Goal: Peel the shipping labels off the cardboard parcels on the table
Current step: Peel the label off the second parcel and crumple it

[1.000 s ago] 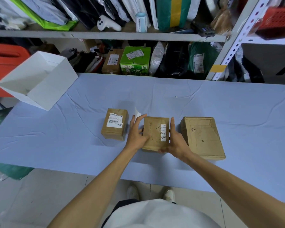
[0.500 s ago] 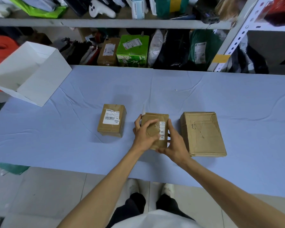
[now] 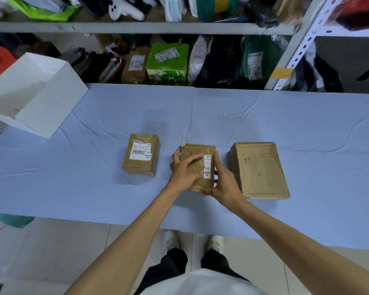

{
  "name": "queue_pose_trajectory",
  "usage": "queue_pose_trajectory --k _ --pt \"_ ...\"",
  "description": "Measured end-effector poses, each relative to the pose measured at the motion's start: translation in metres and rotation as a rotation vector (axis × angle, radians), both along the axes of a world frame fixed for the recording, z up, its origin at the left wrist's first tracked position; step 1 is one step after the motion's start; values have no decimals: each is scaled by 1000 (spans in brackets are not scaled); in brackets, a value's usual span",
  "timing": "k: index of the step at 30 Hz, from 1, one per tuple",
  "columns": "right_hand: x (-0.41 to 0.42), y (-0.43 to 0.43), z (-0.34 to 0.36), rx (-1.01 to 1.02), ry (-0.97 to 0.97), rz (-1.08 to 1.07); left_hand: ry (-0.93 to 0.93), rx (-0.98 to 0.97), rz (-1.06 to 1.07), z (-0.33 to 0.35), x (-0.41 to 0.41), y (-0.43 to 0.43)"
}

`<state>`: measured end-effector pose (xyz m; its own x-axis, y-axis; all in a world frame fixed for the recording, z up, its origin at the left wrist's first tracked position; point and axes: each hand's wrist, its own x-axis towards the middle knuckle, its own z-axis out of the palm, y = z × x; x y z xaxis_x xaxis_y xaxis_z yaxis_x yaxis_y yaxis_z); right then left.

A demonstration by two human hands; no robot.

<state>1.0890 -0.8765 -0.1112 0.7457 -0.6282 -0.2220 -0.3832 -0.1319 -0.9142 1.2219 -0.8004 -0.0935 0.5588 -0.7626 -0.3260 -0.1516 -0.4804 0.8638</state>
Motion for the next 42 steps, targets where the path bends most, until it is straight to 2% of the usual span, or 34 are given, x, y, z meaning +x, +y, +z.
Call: queue_pose_trajectory --k 11,42 --pt "0 -1 8 -49 71 49 -25 22 -29 0 -1 2" --pt "4 -3 14 -73 64 45 -94 31 -60 -8 -3 2"
